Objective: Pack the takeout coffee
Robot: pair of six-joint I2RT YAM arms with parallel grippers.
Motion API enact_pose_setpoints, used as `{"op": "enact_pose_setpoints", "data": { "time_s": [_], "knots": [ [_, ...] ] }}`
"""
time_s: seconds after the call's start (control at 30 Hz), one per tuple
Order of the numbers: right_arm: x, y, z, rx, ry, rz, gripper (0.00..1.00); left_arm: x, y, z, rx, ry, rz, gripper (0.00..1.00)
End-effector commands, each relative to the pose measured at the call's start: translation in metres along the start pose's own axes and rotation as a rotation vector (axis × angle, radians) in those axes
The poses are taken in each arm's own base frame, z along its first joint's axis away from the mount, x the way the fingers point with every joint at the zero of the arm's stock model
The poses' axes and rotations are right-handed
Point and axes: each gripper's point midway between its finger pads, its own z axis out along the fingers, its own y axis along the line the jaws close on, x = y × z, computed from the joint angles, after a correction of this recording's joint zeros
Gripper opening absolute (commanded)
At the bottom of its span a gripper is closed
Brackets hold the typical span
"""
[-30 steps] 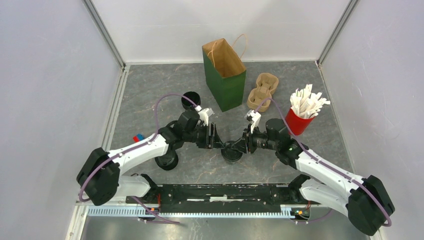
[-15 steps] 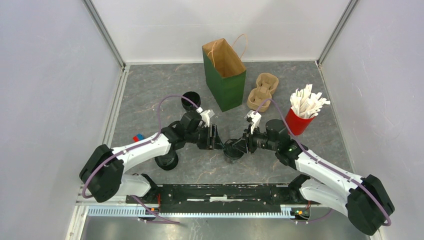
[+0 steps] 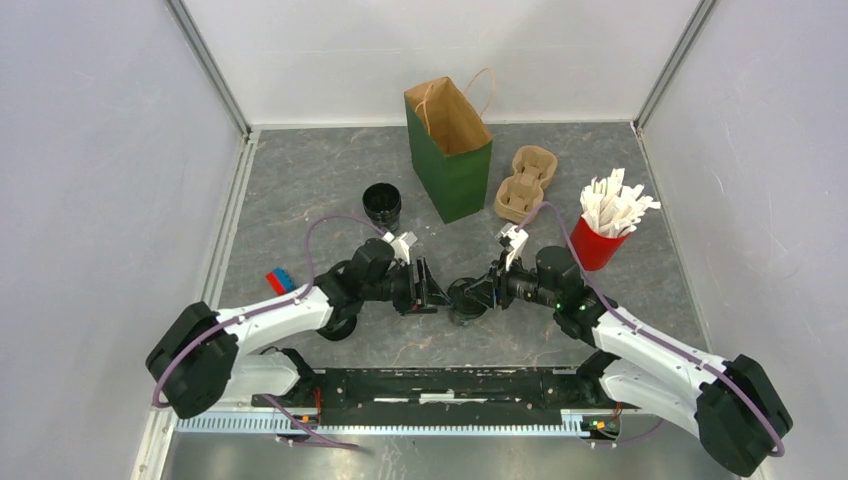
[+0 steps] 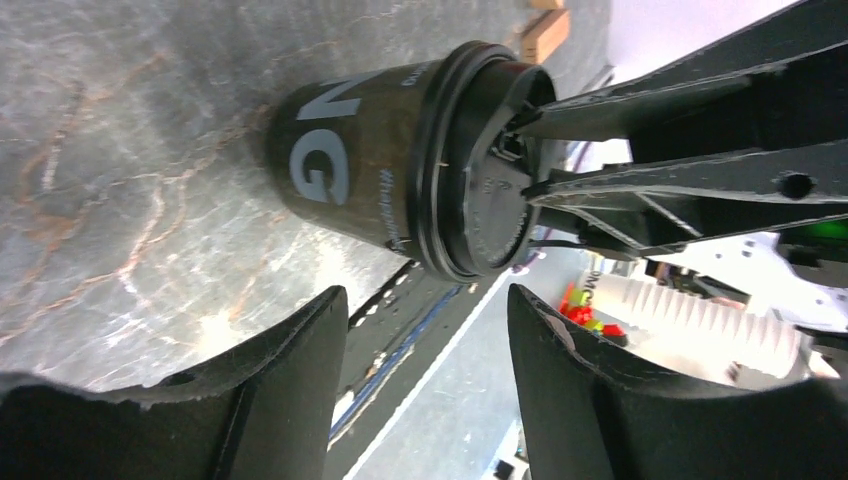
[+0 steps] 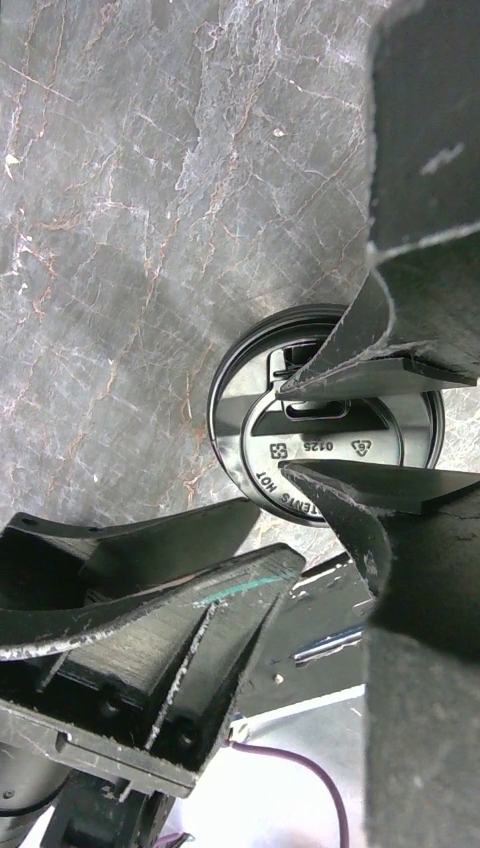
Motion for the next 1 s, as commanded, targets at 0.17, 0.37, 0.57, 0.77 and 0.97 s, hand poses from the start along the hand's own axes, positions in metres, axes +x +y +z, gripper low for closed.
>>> {"op": "enact_pose_setpoints", "data": {
  "time_s": [0.17,0.37,0.57,0.77,0.97],
  "knots": [
    [0.0,0.001,0.002,0.014,-0.037,0.027,0.35,0.005,-0.04,0.01,0.167,-0.023,-0.148,0.67],
    [0.001,0.002,0.003,0.015,-0.038,0.031,0.35,0.007,-0.04,0.017,0.168,-0.033,-0.184,0.64],
    [0.006,0.001,0.004,0.019,-0.033,0.037,0.35,0.011,-0.033,0.021,0.139,-0.034,-0.223,0.59],
    [0.009,0.002,0.005,0.016,-0.031,0.042,0.35,0.015,-0.026,0.023,0.096,-0.033,-0.23,0.58],
    [0.012,0.001,0.004,0.02,-0.031,0.047,0.35,0.016,-0.024,0.028,0.078,-0.033,-0.244,0.55]
  ]
}}
